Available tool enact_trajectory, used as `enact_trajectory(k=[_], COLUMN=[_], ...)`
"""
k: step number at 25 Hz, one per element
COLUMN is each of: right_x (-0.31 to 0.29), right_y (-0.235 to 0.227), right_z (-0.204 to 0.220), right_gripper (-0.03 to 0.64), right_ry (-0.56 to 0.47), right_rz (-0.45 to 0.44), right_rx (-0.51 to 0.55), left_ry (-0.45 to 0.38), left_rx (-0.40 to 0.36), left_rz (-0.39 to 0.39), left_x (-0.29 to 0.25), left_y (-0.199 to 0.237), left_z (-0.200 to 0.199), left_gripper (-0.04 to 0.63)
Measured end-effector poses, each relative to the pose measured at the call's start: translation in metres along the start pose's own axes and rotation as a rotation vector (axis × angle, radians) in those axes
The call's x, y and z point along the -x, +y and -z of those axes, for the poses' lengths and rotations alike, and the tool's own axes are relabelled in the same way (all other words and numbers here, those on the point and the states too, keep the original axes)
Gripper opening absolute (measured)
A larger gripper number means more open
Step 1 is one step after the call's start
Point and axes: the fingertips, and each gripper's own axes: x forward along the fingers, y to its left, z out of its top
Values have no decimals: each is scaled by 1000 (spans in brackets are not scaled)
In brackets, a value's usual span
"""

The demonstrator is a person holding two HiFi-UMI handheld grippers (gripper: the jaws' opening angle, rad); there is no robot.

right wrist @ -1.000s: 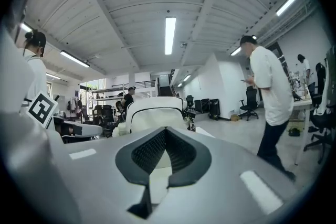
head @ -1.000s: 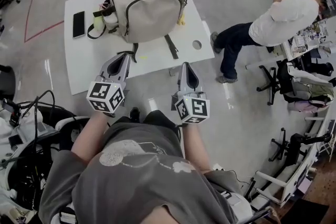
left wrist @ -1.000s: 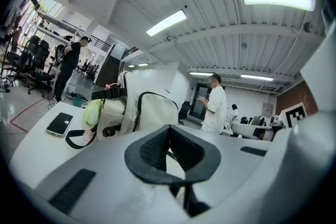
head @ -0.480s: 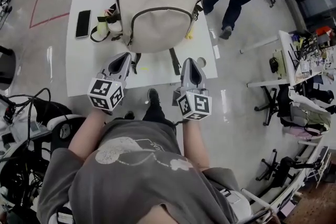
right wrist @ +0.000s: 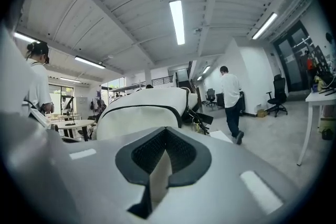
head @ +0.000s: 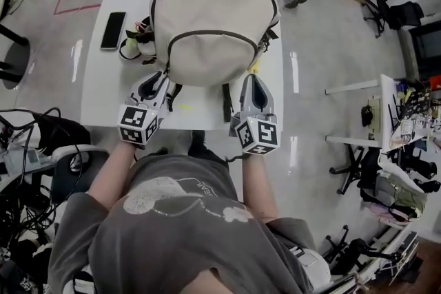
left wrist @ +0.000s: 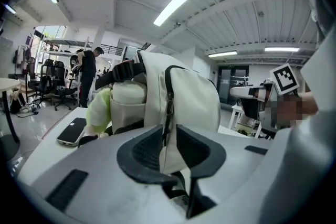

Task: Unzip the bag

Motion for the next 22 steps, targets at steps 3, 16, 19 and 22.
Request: enact_trajectory(k=[3, 16, 19, 22], right_x=[-11, -38, -43, -44], right_y=[-10, -51, -50, -41], right_z=[-1, 7, 8, 10], right_gripper=[0, 0, 0, 0], right_ry=[17, 54, 62, 87], right_rz=[-34, -121, -182, -297], right_rx=[4, -5, 3, 26], left_ry=[16, 33, 30, 20], left_rx=[-18, -57, -51, -27], left_rz=[-54, -125, -162, -205], left_x=[-6, -33, -36, -28], left_y=[7, 10, 7, 6], left_z=[4, 8, 8, 10], left_gripper=[87, 70, 35, 34])
